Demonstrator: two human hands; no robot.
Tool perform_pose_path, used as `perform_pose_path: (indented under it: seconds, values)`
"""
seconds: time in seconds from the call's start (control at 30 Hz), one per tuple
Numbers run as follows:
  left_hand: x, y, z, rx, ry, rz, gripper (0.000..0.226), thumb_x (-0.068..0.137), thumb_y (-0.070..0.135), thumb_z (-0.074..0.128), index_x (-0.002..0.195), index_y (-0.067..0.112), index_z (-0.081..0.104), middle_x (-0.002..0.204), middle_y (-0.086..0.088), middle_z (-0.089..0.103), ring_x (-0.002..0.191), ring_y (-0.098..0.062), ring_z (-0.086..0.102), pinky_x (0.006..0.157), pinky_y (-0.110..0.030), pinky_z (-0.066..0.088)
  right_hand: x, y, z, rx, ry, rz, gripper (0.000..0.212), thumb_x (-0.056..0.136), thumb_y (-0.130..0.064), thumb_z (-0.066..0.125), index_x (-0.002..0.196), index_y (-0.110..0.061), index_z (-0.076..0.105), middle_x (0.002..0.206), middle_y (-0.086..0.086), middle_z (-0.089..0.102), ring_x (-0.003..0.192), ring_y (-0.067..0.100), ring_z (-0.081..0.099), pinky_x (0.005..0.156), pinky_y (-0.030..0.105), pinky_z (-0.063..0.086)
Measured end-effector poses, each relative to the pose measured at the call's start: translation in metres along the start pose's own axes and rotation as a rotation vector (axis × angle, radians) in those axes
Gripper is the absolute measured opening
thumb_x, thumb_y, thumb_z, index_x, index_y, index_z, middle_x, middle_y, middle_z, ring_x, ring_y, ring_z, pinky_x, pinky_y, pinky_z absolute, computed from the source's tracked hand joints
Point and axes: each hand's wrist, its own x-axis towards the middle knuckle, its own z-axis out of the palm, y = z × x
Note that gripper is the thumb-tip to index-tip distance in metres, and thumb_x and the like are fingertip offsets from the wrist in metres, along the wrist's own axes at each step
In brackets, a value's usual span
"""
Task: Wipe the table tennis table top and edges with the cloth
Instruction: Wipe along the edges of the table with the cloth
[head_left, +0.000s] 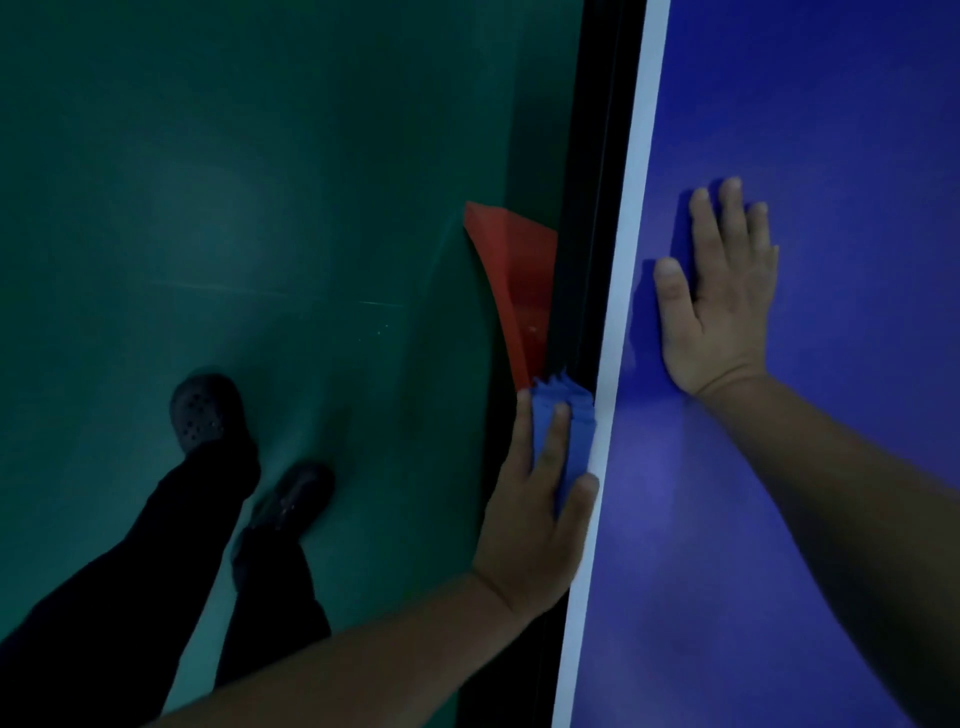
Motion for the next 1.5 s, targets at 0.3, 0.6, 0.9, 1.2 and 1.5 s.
perform_pose_path:
  seconds: [0.3, 0.6, 0.9, 1.2, 1.5]
  values:
    - [0.2, 0.071, -0.032, -0.026, 0.217, 0.029, 0.058, 0.109, 0.036, 0.028, 0.162, 0.019, 0.01, 0.17, -0.004, 0.004, 0.155, -0.012, -0.002, 0.114, -0.012, 0.004, -0.001, 0.003, 0.0, -0.006, 0.012, -0.012, 0.069, 0.102, -0.061, 0.022, 0.161, -0.023, 0.02, 0.169, 0.004, 0.01, 0.155, 0.034, 0.003, 0.122, 0.06, 0.006]
    - [0.024, 0.02, -0.009, -0.136, 0.019, -0.011, 0.059, 0.102, 0.06, 0.035, 0.148, 0.066, -0.002, 0.165, 0.026, -0.009, 0.152, 0.003, -0.007, 0.121, -0.013, 0.004, 0.0, 0.004, 0.001, 0.003, 0.009, -0.012, 0.071, 0.101, -0.065, 0.018, 0.16, -0.026, 0.02, 0.169, -0.001, 0.009, 0.156, 0.031, 0.003, 0.123, 0.058, 0.004]
    - [0.233, 0.063, -0.045, 0.02, 0.228, 0.078, 0.063, 0.105, 0.045, 0.029, 0.161, 0.021, 0.015, 0.169, -0.005, 0.01, 0.155, -0.013, 0.001, 0.116, -0.011, -0.006, -0.001, 0.002, -0.001, 0.022, 0.008, -0.005, 0.069, 0.101, -0.059, 0.023, 0.16, -0.024, 0.021, 0.169, 0.0, 0.011, 0.156, 0.03, 0.003, 0.122, 0.061, 0.006]
    - [0.064, 0.025, -0.016, -0.051, 0.025, 0.004, 0.06, 0.106, 0.048, 0.032, 0.155, 0.043, -0.002, 0.168, 0.015, -0.011, 0.152, 0.0, -0.01, 0.125, -0.023, 0.002, -0.002, 0.003, 0.0, 0.019, 0.009, -0.006, 0.07, 0.101, -0.064, 0.019, 0.16, -0.027, 0.02, 0.169, 0.0, 0.011, 0.156, 0.029, 0.003, 0.122, 0.06, 0.006]
    - [0.2, 0.058, -0.039, -0.005, 0.15, 0.09, 0.064, 0.105, 0.042, 0.036, 0.161, 0.026, 0.01, 0.17, -0.001, 0.004, 0.151, 0.003, -0.005, 0.113, -0.005, -0.001, -0.001, 0.004, -0.001, 0.018, -0.002, -0.016, 0.067, 0.101, -0.063, 0.018, 0.159, -0.031, 0.014, 0.169, -0.005, 0.007, 0.156, 0.027, 0.001, 0.123, 0.059, 0.005]
